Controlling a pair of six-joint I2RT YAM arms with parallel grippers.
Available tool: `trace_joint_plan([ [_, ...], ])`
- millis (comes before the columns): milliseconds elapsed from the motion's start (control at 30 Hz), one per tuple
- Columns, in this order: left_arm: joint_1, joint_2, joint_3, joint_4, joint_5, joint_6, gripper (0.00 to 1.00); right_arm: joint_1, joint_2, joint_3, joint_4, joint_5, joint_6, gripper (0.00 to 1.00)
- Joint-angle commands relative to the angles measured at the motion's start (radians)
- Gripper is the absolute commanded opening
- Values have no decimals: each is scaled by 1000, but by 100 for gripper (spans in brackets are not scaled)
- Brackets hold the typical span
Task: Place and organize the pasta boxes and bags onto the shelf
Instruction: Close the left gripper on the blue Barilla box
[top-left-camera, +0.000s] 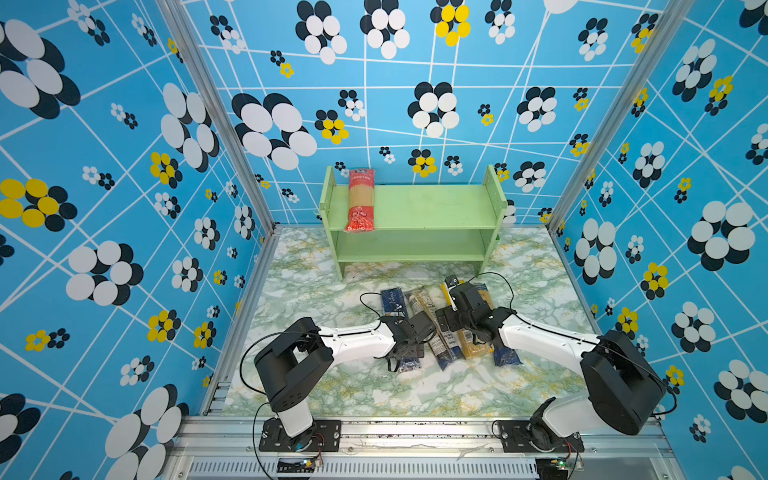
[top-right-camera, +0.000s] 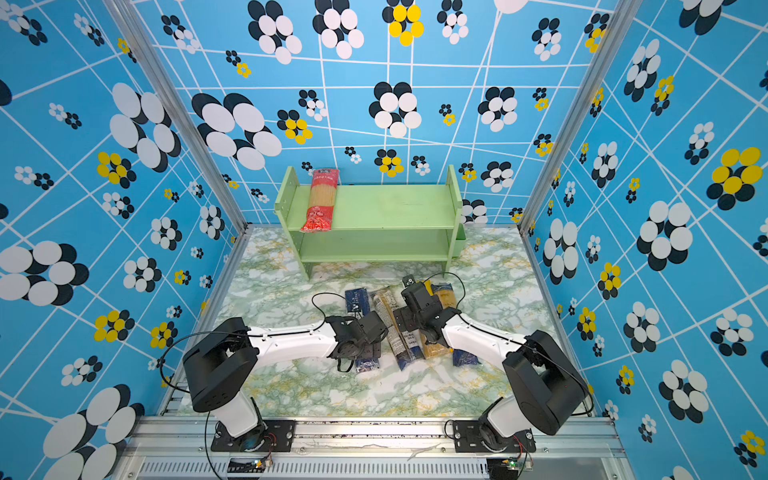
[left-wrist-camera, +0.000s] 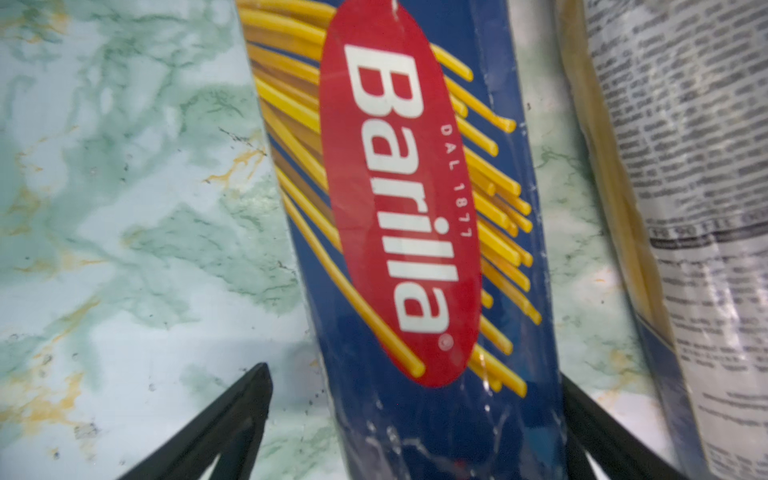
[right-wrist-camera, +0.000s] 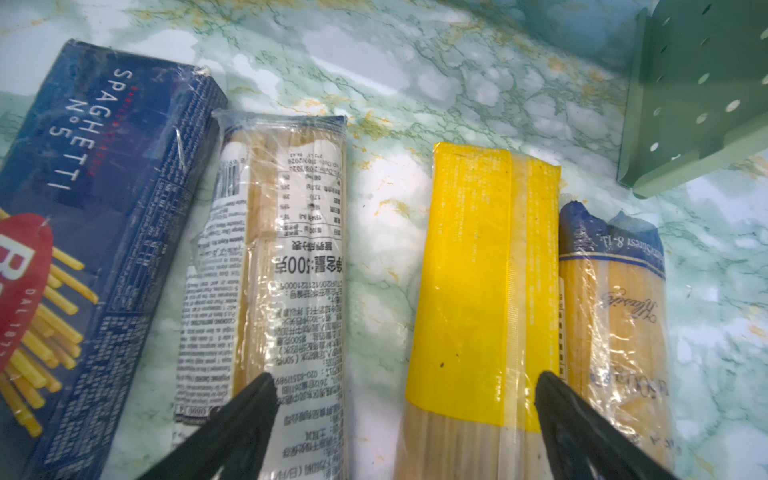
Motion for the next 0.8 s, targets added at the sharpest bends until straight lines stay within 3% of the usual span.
trace_joint_plan([
  [0,13,35,-18,-117,-46,-3,99,-6,12,-5,10,21,14,99],
  [367,14,79,2,-130,-48,67,99,-7,21,-8,12,22,16,99],
  [767,46,-50,-155,-33,-21,106,99,-7,58,19,11,4,13,99],
])
